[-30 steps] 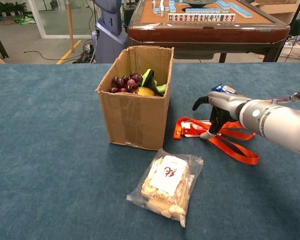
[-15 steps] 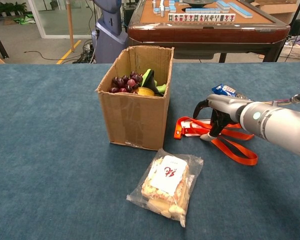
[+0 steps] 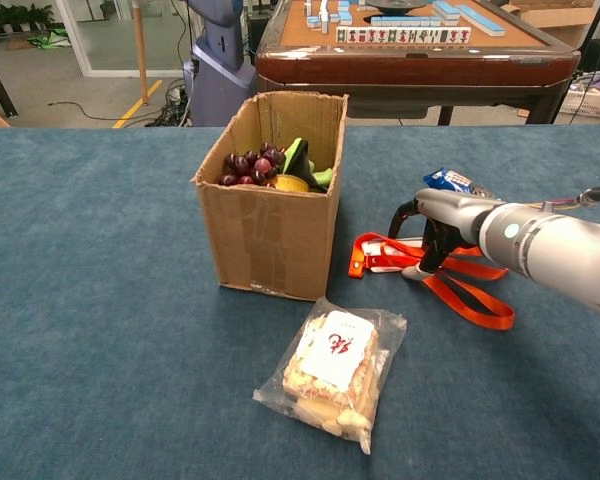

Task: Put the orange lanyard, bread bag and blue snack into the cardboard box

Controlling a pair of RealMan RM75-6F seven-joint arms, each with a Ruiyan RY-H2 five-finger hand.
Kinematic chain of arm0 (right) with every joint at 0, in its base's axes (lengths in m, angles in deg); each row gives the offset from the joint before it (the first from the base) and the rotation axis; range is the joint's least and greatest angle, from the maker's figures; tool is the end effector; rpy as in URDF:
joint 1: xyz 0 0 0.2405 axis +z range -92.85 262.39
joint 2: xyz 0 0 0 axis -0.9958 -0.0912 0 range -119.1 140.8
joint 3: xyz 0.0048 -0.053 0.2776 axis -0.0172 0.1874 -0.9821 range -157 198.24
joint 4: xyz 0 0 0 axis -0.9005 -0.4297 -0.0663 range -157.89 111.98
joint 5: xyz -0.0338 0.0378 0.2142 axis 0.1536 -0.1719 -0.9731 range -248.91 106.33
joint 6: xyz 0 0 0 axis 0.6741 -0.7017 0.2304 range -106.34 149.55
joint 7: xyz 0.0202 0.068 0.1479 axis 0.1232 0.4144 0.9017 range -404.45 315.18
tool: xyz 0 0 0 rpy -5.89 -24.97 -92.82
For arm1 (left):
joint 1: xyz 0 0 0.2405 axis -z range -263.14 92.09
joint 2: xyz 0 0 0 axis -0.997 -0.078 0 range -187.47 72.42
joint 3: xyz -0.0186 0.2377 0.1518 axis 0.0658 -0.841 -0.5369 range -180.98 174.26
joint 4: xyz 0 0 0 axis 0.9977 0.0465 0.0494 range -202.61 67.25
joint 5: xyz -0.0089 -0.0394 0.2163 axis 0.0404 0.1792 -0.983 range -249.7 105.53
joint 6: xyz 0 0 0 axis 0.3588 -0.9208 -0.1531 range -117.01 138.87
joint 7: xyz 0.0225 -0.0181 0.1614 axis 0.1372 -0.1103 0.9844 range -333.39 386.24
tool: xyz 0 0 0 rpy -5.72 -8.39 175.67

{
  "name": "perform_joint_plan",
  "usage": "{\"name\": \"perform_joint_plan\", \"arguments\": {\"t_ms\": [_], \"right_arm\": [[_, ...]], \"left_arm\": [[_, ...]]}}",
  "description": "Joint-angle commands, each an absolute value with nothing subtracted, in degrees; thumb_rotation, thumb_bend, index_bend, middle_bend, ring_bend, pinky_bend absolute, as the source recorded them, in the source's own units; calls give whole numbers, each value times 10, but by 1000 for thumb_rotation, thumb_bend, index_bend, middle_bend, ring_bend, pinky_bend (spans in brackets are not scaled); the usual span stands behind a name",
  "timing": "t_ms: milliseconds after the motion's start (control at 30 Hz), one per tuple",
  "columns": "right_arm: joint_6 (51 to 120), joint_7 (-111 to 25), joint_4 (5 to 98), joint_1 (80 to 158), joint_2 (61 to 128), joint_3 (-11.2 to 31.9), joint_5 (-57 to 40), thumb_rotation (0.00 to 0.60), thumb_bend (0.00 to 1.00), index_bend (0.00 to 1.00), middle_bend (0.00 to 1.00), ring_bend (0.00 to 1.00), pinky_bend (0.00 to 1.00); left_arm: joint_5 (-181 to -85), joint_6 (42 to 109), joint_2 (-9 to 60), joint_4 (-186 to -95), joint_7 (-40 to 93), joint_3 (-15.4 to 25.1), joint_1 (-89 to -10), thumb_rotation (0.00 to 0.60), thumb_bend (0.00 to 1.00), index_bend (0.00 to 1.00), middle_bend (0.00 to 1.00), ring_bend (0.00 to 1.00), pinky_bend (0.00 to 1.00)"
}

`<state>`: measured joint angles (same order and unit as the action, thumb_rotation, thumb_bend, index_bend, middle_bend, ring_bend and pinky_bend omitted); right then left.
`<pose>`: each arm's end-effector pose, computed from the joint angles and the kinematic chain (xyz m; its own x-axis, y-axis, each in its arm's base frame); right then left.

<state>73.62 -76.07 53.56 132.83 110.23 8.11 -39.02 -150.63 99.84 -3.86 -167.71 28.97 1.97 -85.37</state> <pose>-0.1806 -0.3949 -0.0965 0.3189 -0.4744 0.8205 -0.9416 -0.0602 0.3312 -0.3458 0.1818 0.2351 0.4771 -0.0658 0.8764 0.8692 0.1825 -0.4595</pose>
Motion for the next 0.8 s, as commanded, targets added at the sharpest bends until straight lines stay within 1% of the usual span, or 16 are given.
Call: {"name": "perform_joint_plan", "arguments": {"t_ms": [33,467,567,800], "right_arm": [[735,-762,534,1329,1103,81,-393,600,314,306,1000,1000,1000],[732,-761,529,1332,1104,82,-402,600,315,324,1000,1000,1000],[730,-760,528,1332,1104,82,-403,600,327,351,1000,1000,1000],[729,-755,531,1331,1102,82,-400,600,370,448,1000,1000,1000]], "left_arm": [[-1506,999,-39,-1677,290,20,-854,600,352,468,551,377,601],[-1506,998,-38,-1677,289,20,-854,600,352,468,551,377,600],[-1506,998,-38,-1677,289,20,-854,600,352,468,551,377,601],[-1506,997,-40,-1677,287,19,-854,600,352,468,551,376,601]]}}
